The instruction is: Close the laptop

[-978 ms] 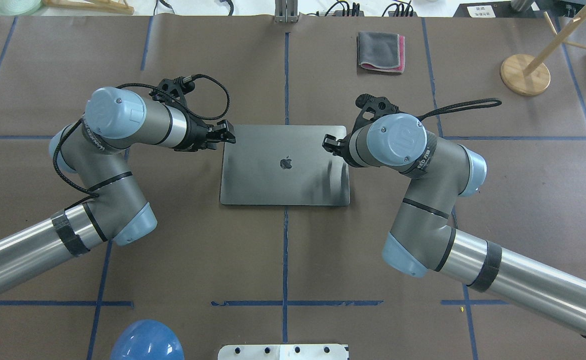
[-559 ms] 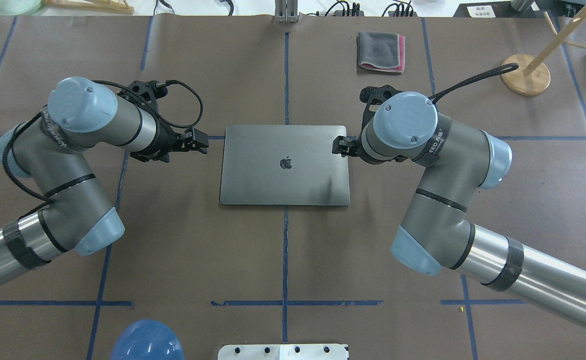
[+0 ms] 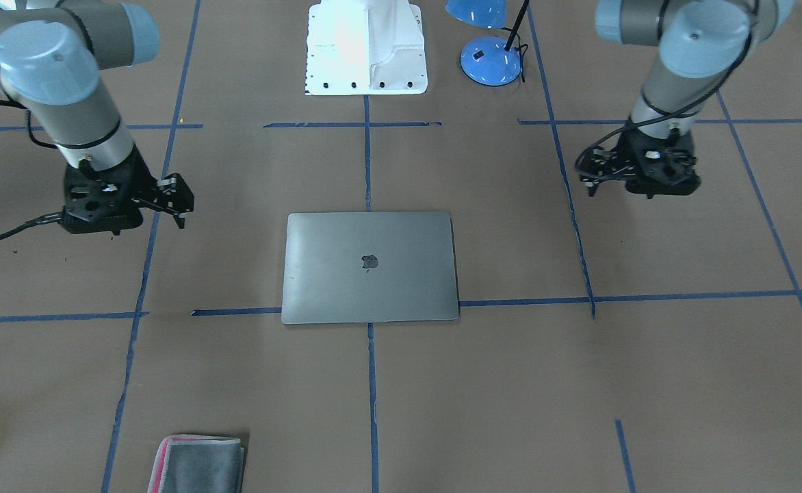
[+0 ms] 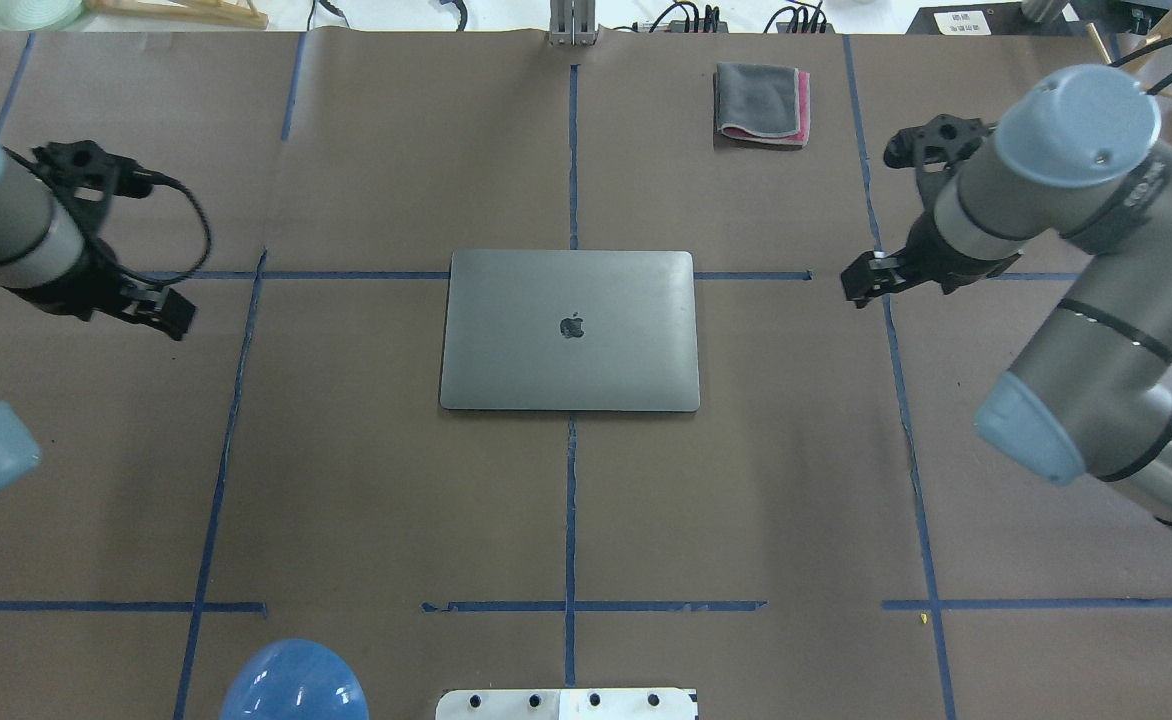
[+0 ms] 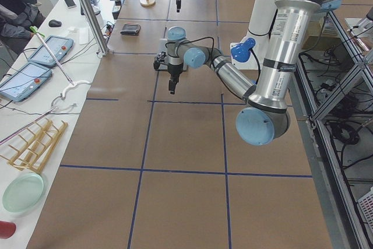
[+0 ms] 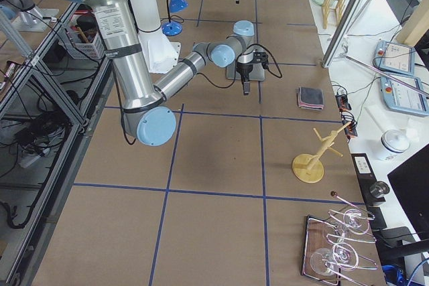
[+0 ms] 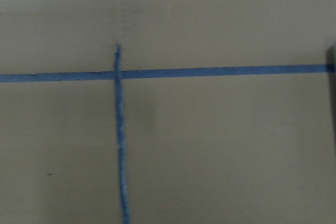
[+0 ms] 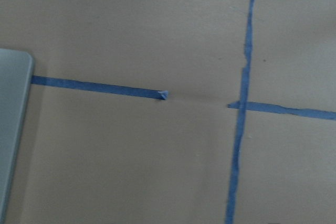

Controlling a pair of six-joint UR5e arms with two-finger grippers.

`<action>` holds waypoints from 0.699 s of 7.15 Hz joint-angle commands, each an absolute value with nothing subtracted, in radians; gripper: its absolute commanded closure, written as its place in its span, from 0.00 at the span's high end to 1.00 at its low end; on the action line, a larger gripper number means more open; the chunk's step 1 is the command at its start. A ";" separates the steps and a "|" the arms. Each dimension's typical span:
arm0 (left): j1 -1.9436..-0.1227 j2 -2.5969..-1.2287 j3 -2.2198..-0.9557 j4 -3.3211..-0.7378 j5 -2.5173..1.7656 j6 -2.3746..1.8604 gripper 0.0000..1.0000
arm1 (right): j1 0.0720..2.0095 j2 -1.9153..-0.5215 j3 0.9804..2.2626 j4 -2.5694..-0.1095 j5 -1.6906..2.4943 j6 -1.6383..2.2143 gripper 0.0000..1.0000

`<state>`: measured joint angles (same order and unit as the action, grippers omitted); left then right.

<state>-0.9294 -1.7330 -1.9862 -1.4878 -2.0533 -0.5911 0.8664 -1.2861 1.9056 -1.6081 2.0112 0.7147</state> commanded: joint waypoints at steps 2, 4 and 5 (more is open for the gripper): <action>-1.393 -1.568 -1.829 -1.454 -2.342 0.023 0.99 | 1.206 -1.550 1.924 -1.603 2.211 0.158 0.99; -1.488 -1.461 -1.831 -1.469 -2.353 0.089 0.99 | 1.386 -1.712 1.916 -1.606 2.290 0.005 0.99; -1.491 -1.428 -1.806 -1.468 -2.349 0.084 0.99 | 1.440 -1.774 1.907 -1.598 2.287 0.002 0.99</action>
<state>-1.4631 -1.4819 -1.8270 -1.4653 -2.3468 0.0647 1.3545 -1.6807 1.9162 -1.6052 2.2732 0.0393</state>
